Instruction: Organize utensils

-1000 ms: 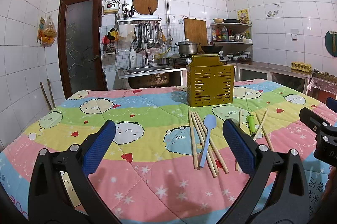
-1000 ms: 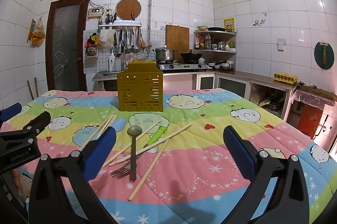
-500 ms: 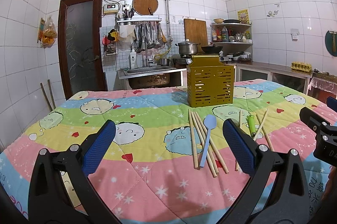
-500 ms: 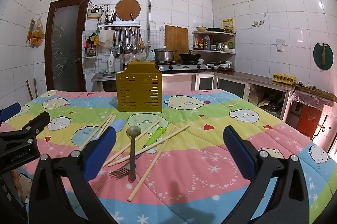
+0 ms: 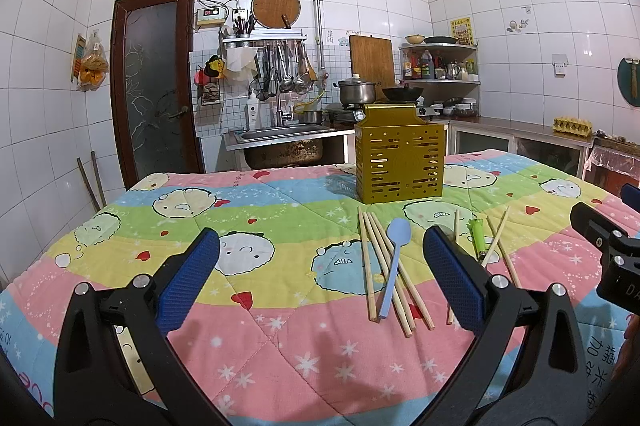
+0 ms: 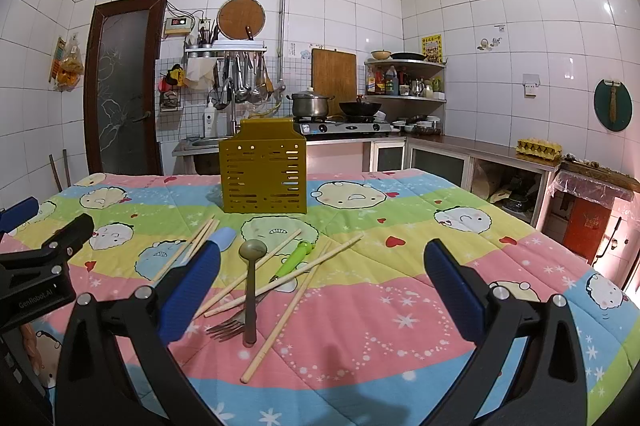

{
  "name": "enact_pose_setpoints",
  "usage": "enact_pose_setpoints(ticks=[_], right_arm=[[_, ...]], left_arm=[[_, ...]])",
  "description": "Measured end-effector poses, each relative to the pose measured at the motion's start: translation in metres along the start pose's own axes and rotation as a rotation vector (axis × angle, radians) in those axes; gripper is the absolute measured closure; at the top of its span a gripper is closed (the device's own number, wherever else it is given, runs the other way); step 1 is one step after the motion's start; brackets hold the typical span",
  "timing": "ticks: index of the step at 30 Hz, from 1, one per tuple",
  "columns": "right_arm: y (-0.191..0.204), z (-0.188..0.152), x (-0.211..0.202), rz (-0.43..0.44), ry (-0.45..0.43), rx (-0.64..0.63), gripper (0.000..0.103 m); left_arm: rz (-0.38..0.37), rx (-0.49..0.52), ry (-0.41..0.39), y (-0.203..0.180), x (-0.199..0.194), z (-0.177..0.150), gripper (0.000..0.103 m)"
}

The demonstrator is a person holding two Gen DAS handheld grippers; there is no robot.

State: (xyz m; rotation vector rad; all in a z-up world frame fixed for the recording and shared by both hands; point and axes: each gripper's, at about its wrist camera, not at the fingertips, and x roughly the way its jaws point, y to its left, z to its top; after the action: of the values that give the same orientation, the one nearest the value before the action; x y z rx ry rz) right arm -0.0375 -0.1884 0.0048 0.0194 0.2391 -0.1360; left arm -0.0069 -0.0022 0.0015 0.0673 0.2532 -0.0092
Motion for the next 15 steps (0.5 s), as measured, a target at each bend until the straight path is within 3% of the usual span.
enact_pose_setpoints(ticks=[15], right_arm=[[-0.0010, 0.0001, -0.0001, 0.000, 0.001, 0.000, 0.004]], left_arm=[[0.000, 0.002, -0.002, -0.0013, -0.0006, -0.0003, 0.005]])
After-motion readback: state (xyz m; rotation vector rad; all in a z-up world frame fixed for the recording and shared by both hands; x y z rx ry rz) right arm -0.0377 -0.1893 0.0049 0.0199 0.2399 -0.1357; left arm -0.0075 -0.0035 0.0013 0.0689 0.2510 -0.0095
